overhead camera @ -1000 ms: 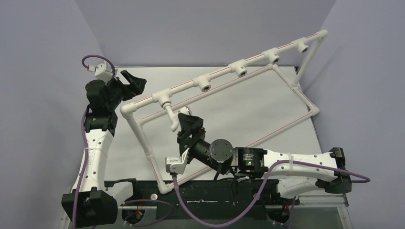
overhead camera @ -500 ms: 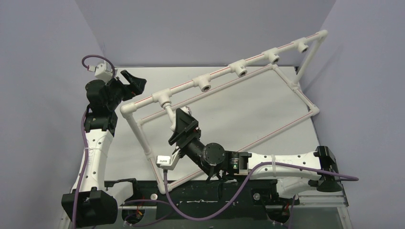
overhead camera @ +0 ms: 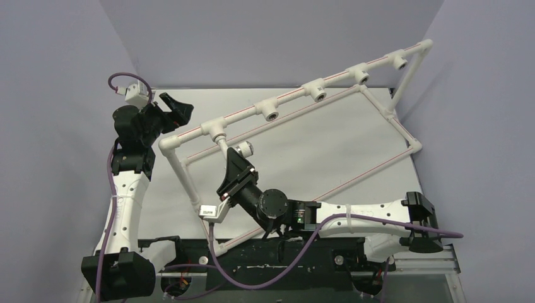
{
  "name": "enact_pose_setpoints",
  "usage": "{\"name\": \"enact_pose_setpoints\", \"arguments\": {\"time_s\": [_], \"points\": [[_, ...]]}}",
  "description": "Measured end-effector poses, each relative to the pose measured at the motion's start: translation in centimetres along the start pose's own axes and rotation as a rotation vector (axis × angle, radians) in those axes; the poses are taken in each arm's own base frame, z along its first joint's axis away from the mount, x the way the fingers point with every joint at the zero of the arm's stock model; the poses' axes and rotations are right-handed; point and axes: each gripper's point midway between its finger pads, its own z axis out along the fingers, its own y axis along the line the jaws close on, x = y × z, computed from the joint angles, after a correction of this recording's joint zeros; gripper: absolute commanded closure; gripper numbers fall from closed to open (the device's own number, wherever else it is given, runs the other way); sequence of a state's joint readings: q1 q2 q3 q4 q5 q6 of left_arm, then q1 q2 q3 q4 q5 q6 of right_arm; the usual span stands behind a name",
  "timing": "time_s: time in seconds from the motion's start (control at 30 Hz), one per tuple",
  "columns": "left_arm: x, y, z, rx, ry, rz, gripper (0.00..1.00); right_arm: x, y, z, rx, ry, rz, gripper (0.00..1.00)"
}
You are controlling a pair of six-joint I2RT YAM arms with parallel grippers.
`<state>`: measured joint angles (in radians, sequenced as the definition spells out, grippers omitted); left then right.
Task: Install the water faucets
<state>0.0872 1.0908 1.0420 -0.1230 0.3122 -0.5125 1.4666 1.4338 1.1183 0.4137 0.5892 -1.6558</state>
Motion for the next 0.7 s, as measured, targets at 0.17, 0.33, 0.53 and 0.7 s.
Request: {"name": "enact_pose_setpoints", "arguments": {"time_s": [0.17, 0.33, 0.53, 0.7], "points": [[0.03, 0.01, 0.03, 0.000, 0.001, 0.000, 0.13, 0.01, -0.03, 0.19, 0.019, 0.017, 0.032, 1.00], [0.04, 0.03, 0.04, -0.001, 0.001, 0.000, 0.13, -0.15, 0.02, 0.33, 0.062, 0.034, 0.175, 1.00], [0.04, 0.03, 0.04, -0.001, 0.001, -0.001, 0.13, -0.09, 0.11, 0.34, 0.157, 0.054, 0.483, 1.00], [0.05, 0.04, 0.05, -0.001, 0.002, -0.001, 0.13, -0.04, 0.28, 0.37, 0.209, 0.060, 0.750, 1.00]]}}
